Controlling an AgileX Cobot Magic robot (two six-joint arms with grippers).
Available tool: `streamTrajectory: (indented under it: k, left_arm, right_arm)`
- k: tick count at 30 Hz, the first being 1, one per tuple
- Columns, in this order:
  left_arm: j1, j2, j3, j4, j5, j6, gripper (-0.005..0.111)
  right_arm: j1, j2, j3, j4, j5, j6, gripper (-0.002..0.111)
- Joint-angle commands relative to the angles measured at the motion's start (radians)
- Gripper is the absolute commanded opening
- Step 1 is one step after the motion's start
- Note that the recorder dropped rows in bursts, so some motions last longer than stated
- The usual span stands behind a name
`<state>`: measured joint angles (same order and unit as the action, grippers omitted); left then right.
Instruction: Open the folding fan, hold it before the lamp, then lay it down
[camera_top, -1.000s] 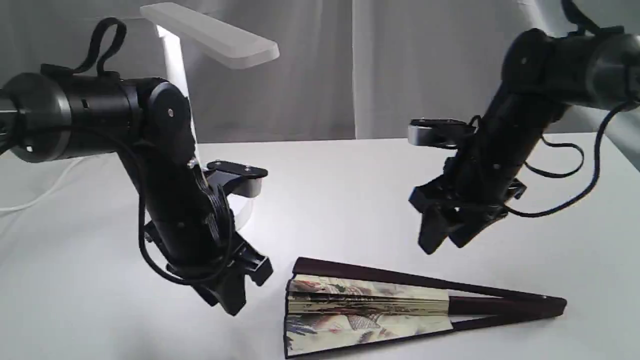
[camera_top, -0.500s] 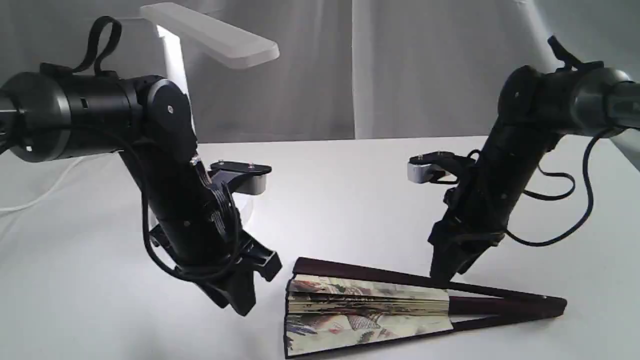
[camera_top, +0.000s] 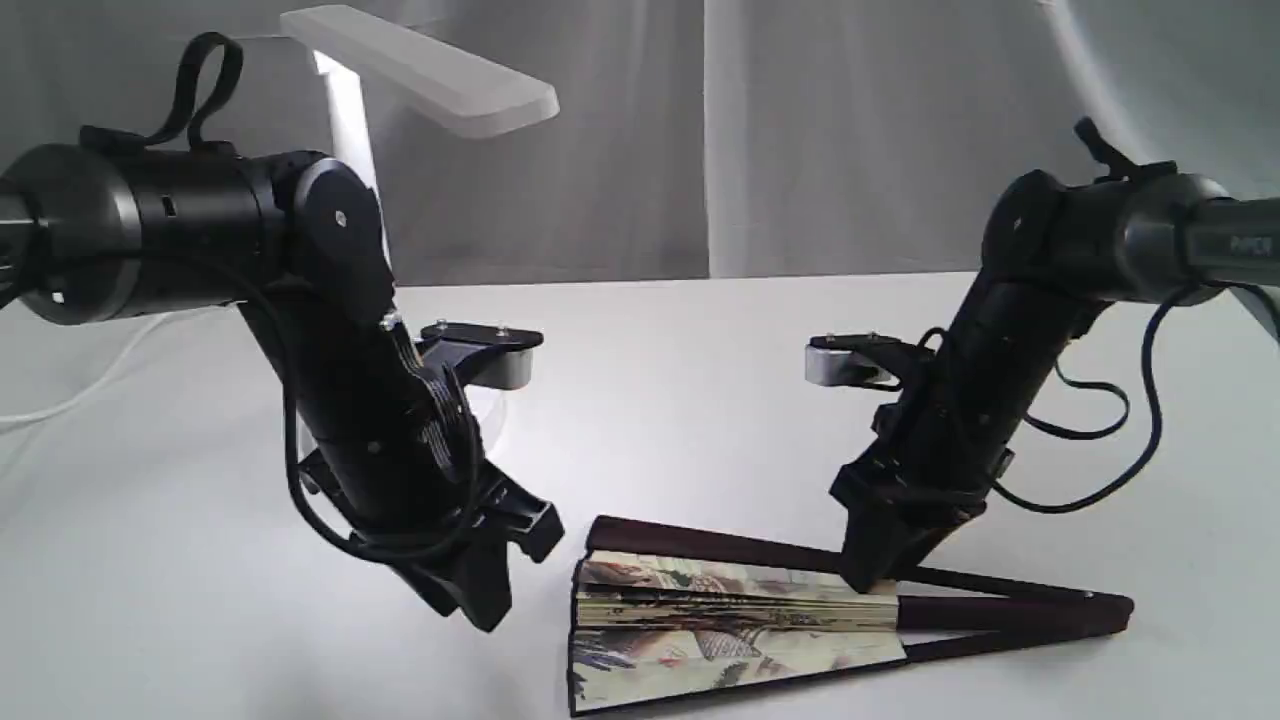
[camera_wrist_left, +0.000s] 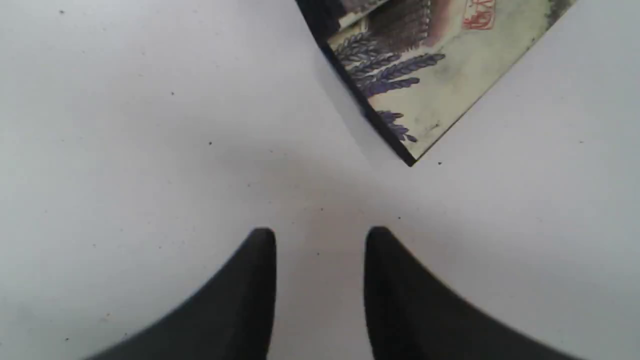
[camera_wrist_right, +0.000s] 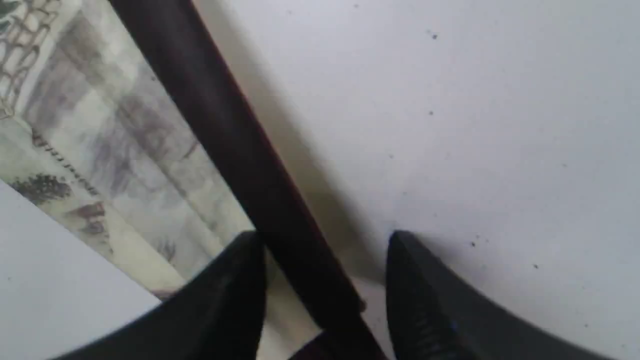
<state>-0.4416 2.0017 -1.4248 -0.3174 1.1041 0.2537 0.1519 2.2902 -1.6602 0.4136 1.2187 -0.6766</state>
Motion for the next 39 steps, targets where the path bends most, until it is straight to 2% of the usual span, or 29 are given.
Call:
streamTrajectory:
  k: [1,8,11,18,24,28,39]
  left_arm:
    - [0.003,-0.013,0.006,-0.01,0.0,-0.005,0.03]
    - [0.003,-0.013,0.006,-0.01,0.0,0.012,0.03]
    - [0.003,-0.013,0.006,-0.01,0.0,0.012,0.03]
    - [0.003,-0.013,0.006,-0.01,0.017,0.011,0.03]
    - [0.003,-0.013,0.006,-0.01,0.017,0.011,0.03]
    - [0.003,-0.013,0.006,-0.01,0.021,0.011,0.03]
    - [0.003,-0.011,0.006,-0.009,0.063,0.054,0.03]
  right_arm:
    - [-0.004,0.001,0.001,-0.021,0.002,0.03,0.035]
    - [-0.004,0.001,0.001,-0.021,0.002,0.046,0.009]
    - [-0.004,-0.003,0.001,-0.021,0.002,0.054,0.003]
    - [-0.01,-0.047,0.001,-0.01,0.002,0.104,0.002]
    - [-0.06,-0.052,0.001,0.16,0.002,0.204,0.002]
    - [-0.071,-0.052,0.001,0.172,0.002,0.247,0.002]
    - [-0.071,-0.065,0.001,0.233,0.002,0.23,0.0]
